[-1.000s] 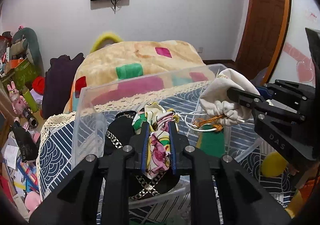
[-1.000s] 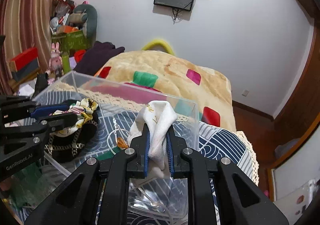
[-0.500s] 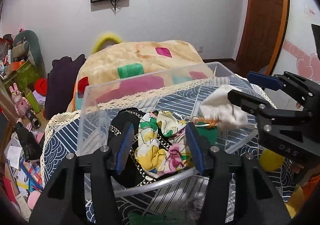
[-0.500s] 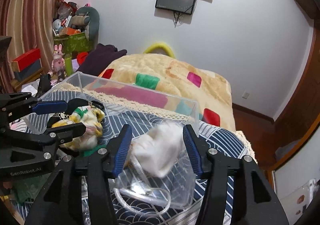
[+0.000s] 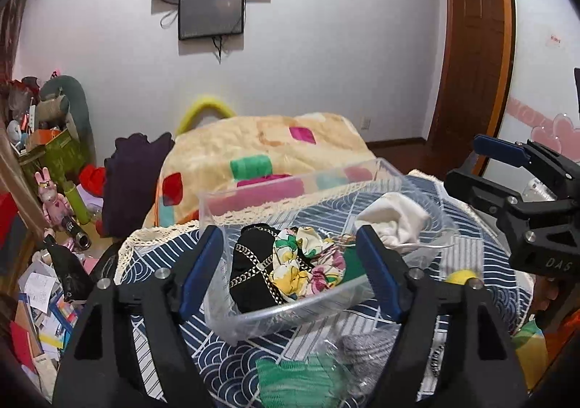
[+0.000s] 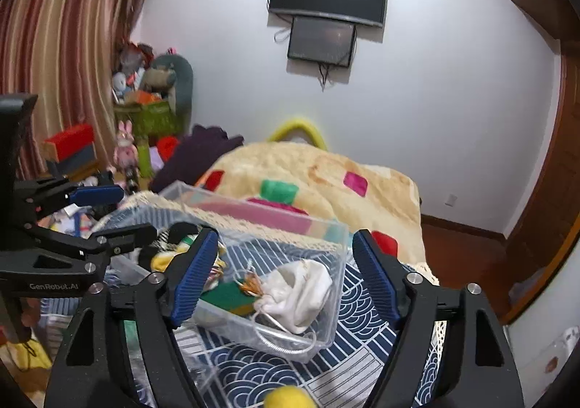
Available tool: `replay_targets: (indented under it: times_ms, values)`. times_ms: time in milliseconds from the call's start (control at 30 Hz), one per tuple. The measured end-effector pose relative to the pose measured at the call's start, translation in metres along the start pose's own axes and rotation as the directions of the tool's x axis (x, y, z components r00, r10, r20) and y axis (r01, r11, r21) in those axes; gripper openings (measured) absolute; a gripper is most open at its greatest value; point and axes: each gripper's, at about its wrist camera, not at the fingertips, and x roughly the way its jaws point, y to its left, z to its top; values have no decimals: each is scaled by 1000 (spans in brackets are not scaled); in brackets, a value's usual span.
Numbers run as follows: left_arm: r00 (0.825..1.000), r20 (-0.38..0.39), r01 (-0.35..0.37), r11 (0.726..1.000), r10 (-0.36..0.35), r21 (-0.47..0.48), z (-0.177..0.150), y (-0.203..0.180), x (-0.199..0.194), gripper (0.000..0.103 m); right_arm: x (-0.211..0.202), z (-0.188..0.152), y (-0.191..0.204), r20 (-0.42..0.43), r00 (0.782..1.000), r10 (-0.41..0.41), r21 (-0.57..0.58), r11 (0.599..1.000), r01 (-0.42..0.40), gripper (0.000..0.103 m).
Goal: Organize soft objects
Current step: 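Place the scrunchie into the clear box with the left tool while the right tool places the pouch in, then grasp the green knit glove with the left tool while the right tool grasps the yellow felt ball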
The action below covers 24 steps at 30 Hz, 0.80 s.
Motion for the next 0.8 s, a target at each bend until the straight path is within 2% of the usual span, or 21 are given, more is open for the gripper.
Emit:
replay_targets:
  times_ms: [133,233,367,800]
  values:
    - [1000,18,3,1000,-3,-6,-4,-1,-17,82,-18,-2,3,34,999,-1,-4,1000,1,75]
    - [1000,28,-3,1000,3,-14,-11,0,-28,91,-28,-7,3,43,999,5,-3,1000,-5,75]
    - [999,33,-11,1000,11,-24,-24,2,-37,91,-35,-18,5,40,999,3,1,1000,-3,75]
    - [994,-111,-23,999,19,-31,-87,13,-17,91,-24,-68,1,-81,996,21,65,998,-16,75]
